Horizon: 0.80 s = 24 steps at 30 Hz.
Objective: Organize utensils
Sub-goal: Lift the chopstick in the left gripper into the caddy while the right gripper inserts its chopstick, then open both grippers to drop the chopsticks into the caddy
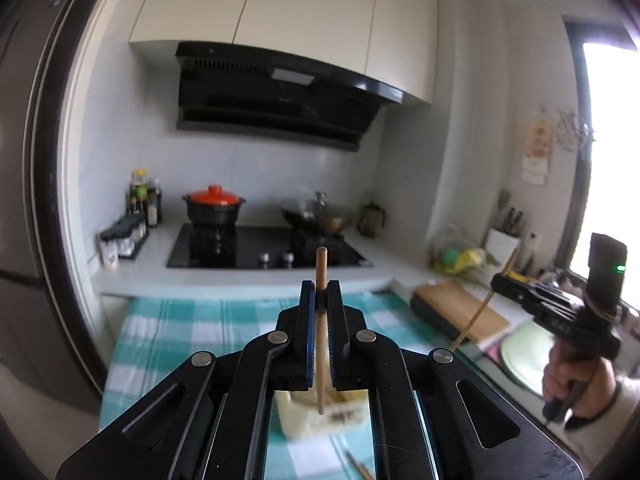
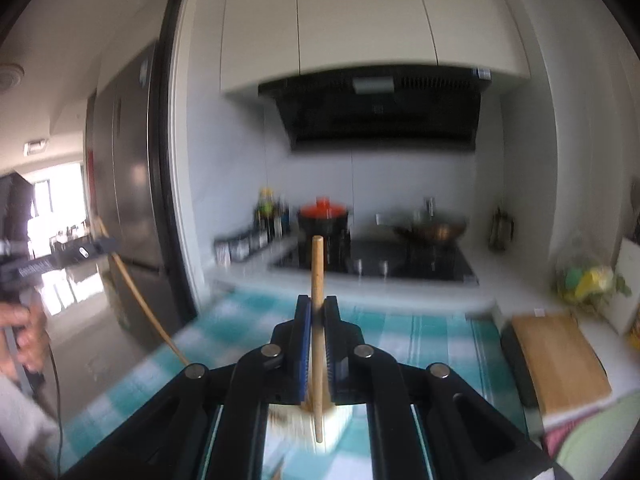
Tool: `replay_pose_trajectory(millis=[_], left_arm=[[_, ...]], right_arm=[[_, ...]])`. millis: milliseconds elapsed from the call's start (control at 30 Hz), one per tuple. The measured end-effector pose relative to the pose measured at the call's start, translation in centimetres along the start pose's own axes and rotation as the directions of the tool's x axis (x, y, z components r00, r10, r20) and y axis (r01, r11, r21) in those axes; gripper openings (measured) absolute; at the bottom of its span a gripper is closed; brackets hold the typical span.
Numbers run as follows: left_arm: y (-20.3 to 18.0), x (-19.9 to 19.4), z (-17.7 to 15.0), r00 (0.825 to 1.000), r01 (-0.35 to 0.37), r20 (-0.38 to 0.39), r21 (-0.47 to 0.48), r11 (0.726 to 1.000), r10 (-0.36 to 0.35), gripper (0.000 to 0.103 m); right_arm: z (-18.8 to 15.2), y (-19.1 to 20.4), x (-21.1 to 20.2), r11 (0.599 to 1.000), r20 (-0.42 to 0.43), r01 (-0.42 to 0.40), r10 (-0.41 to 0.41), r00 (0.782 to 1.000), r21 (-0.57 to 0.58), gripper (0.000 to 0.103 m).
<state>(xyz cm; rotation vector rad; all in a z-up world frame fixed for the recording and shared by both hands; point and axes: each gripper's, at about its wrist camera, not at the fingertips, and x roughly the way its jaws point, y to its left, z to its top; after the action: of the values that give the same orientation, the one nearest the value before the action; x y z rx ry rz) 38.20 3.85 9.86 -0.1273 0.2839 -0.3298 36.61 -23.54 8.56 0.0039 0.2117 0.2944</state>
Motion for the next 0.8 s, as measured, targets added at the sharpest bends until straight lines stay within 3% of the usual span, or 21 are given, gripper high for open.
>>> replay_pose_trajectory(millis=[133,300,400,500,600,767,800], left_arm=[[-0.2,5.0,-0.2,0.998,-0.015,-0.053,0.005,1.000,0.016,0.004],[0.3,11.0,-2.6,0.978,-0.014,-0.210,0.001,1.000,0.014,0.004],[0.7,14.0,-4.4,0.950,-0.015,-0.311,-0.005,1.000,0.012,0.004],[1.5,16.6,-5.9,0.917,-0.025,-0.398,-0.031,0.999,0.011,0.004],[1.9,18.5,-7.2,0.888,-0.035,-0.460,-0.051,0.998,0.008,0.004],[1.8,19.6,-8.8,0.865,-0.055,-0.501,-0.060,0.997,0.017,0.005],[1.9,19.6,-8.9,0.861,-0.063,-0.508,-0.070,0.996,0.018,0.008]], right_arm=[[-0.1,0.4,4.1,1.000,-0.005,-0.006,0.006,1.000,-0.028,0.007],[-3.3,0.1,10.3,0.999,-0.175,-0.029,0.022,0.984,-0.036,0.007],[-5.2,-0.8,13.4,0.999,-0.311,-0.037,0.034,0.950,-0.005,0.007],[-7.3,-1.7,16.5,0.999,-0.446,-0.013,0.024,0.895,0.029,0.007],[-8.5,-2.4,17.8,0.999,-0.497,0.005,0.019,0.868,0.049,0.007],[-9.4,-2.5,18.2,0.998,-0.487,0.024,0.010,0.873,0.062,0.008],[-9.2,-2.7,18.1,0.997,-0.481,0.027,0.009,0.877,0.067,0.014]])
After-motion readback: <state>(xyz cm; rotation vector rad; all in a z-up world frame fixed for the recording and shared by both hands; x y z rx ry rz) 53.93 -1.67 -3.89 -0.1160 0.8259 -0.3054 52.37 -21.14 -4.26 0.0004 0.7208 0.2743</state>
